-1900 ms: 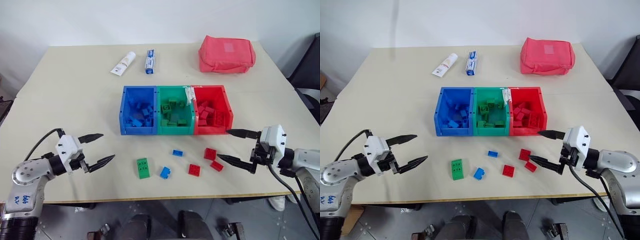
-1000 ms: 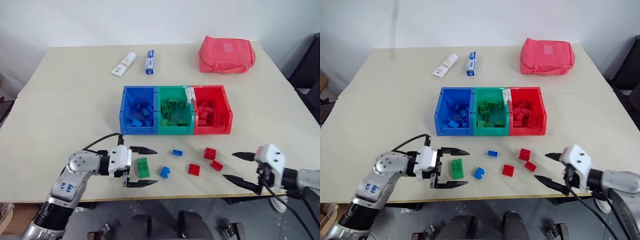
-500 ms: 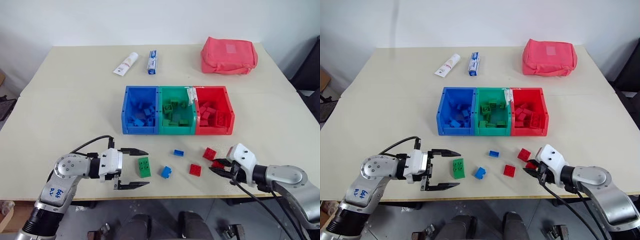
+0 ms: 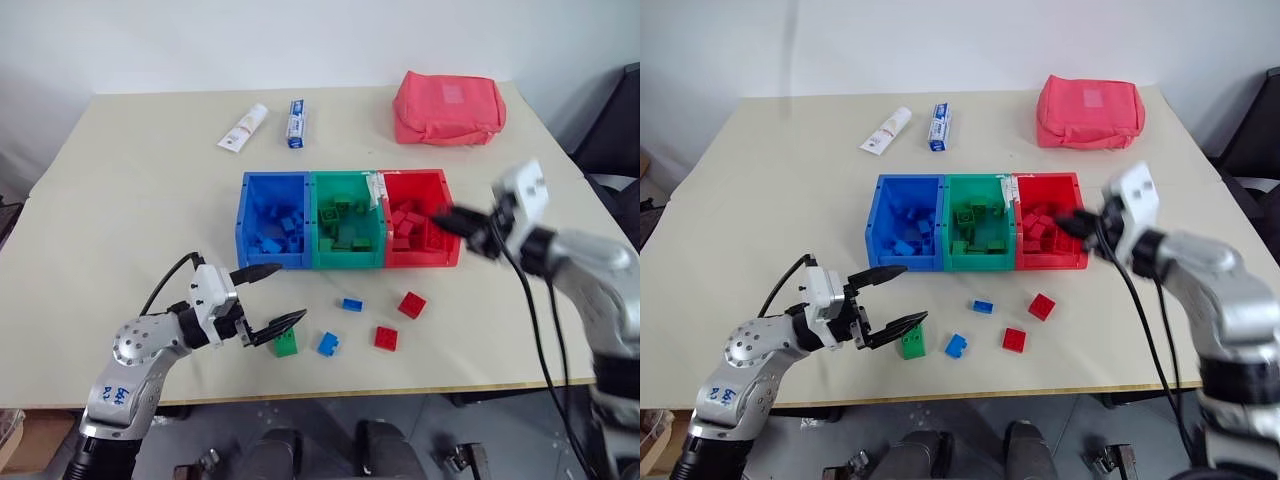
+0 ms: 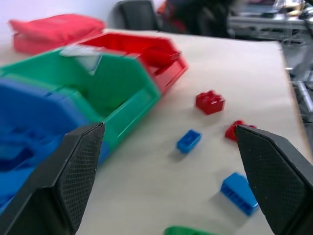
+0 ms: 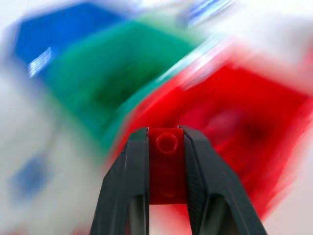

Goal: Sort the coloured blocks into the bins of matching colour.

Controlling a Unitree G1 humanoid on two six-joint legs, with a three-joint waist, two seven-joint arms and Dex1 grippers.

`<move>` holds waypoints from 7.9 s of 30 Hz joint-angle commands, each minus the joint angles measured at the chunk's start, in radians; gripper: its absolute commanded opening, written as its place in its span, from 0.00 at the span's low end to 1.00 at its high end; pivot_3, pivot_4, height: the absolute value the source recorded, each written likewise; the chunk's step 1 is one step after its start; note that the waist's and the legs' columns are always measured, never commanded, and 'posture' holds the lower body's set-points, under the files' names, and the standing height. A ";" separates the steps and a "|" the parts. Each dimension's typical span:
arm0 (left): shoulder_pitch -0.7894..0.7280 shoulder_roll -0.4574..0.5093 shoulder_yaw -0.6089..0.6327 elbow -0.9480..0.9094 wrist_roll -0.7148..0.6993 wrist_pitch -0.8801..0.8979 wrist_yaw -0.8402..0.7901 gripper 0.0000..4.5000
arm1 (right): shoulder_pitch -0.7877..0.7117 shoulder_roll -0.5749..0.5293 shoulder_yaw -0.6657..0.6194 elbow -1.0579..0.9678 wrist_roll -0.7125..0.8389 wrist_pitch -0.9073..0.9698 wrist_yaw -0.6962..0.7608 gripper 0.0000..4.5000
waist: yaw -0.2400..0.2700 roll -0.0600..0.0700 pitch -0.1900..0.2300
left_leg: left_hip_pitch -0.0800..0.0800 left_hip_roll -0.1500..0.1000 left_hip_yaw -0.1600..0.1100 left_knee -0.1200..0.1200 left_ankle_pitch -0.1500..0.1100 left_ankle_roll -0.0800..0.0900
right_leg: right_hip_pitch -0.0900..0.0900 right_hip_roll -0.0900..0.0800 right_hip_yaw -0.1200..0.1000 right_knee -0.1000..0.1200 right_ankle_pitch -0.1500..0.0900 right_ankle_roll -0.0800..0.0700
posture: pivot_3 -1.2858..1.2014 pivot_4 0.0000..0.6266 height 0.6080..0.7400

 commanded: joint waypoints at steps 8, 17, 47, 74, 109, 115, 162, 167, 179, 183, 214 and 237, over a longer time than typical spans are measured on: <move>0.014 0.041 0.037 -0.030 0.025 -0.032 0.009 1.00 | -0.132 0.076 0.037 0.239 -0.132 -0.170 -0.048 0.63 | 0.012 0.000 0.000 | -0.013 -0.005 0.001 0.001 0.000 0.003 | -0.014 -0.003 -0.004 0.003 0.001 0.001 | 0.52 0.24 1.00; -0.021 0.158 0.012 0.103 0.046 -0.161 -0.191 1.00 | 0.243 -0.077 -0.125 -0.039 0.036 -0.289 0.298 0.99 | 0.026 0.000 0.000 | -0.016 -0.004 -0.001 0.005 0.000 0.003 | -0.014 -0.003 -0.004 0.001 0.001 0.002 | 0.52 0.24 1.00; -0.084 0.107 -0.066 0.153 0.078 -0.221 -0.230 1.00 | 0.433 -0.112 0.149 -0.123 -0.111 -0.142 0.263 0.65 | 0.026 0.002 -0.001 | -0.015 -0.004 0.000 0.012 0.001 0.004 | -0.010 -0.003 -0.001 0.002 0.004 0.004 | 0.52 0.24 1.00; -0.080 0.036 0.037 0.106 0.032 -0.090 -0.017 1.00 | -0.091 0.065 0.017 0.267 -0.180 -0.325 0.004 0.83 | 0.019 0.002 -0.001 | -0.017 -0.005 0.001 0.012 0.001 0.004 | -0.014 -0.003 -0.003 0.005 0.004 0.005 | 0.52 0.24 1.00; -0.051 0.170 -0.040 0.176 0.023 -0.174 -0.372 1.00 | 0.504 -0.187 0.255 -0.264 -0.148 -0.289 0.472 0.99 | 0.029 0.003 -0.001 | -0.016 -0.005 0.000 0.013 0.000 0.005 | -0.010 -0.004 0.000 0.001 0.005 0.006 | 0.52 0.24 1.00; -0.010 0.175 -0.028 0.132 0.016 -0.175 -0.356 1.00 | 0.483 -0.155 0.306 -0.242 -0.199 -0.289 0.422 0.86 | 0.021 0.002 -0.001 | -0.016 -0.004 0.000 0.013 0.000 0.005 | -0.010 -0.003 -0.001 0.001 0.005 0.006 | 0.52 0.24 1.00; -0.046 0.203 0.136 0.326 0.008 -0.120 -0.219 1.00 | 0.536 -0.175 -0.125 -0.076 0.067 -0.494 0.615 1.00 | 0.025 0.003 -0.001 | -0.016 -0.004 0.001 0.013 0.000 0.005 | -0.011 -0.003 -0.002 0.001 0.005 0.006 | 0.52 0.24 1.00; -0.099 0.219 0.057 0.299 0.028 -0.140 -0.297 1.00 | 0.609 -0.155 -0.149 -0.112 0.055 -0.552 0.588 1.00 | 0.022 0.003 -0.001 | -0.016 -0.004 0.002 0.013 0.000 0.005 | -0.011 -0.003 -0.001 0.002 0.005 0.006 | 0.52 0.24 1.00; -0.474 -0.036 -0.407 0.156 0.226 0.188 -0.162 1.00 | 0.781 -0.157 -0.219 -0.300 0.127 -0.468 0.522 1.00 | 0.040 0.003 -0.001 | -0.016 -0.006 0.003 0.015 0.000 0.007 | -0.010 -0.001 -0.002 0.002 0.007 0.009 | 0.52 0.24 1.00; -0.577 -0.128 -0.503 0.293 0.351 0.179 -0.102 0.79 | 0.832 -0.146 -0.251 -0.373 0.146 -0.440 0.477 1.00 | 0.043 0.003 -0.001 | -0.016 -0.006 0.003 0.016 0.000 0.007 | -0.010 0.001 -0.002 0.002 0.007 0.009 | 0.52 0.24 1.00; -0.545 -0.175 -0.397 0.329 0.359 0.183 -0.108 0.00 | 0.851 -0.142 -0.244 -0.427 0.145 -0.406 0.395 1.00 | 0.053 0.002 -0.001 | -0.016 -0.007 0.003 0.017 0.001 0.008 | -0.010 0.000 -0.002 0.002 0.007 0.010 | 0.52 0.24 1.00; -0.622 -0.248 -0.498 0.492 0.439 0.122 -0.149 0.44 | 0.892 -0.143 -0.284 -0.461 0.140 -0.393 0.378 1.00 | 0.052 0.002 -0.001 | -0.016 -0.007 0.003 0.017 0.001 0.008 | -0.010 0.001 -0.002 0.003 0.007 0.010 | 0.52 0.24 1.00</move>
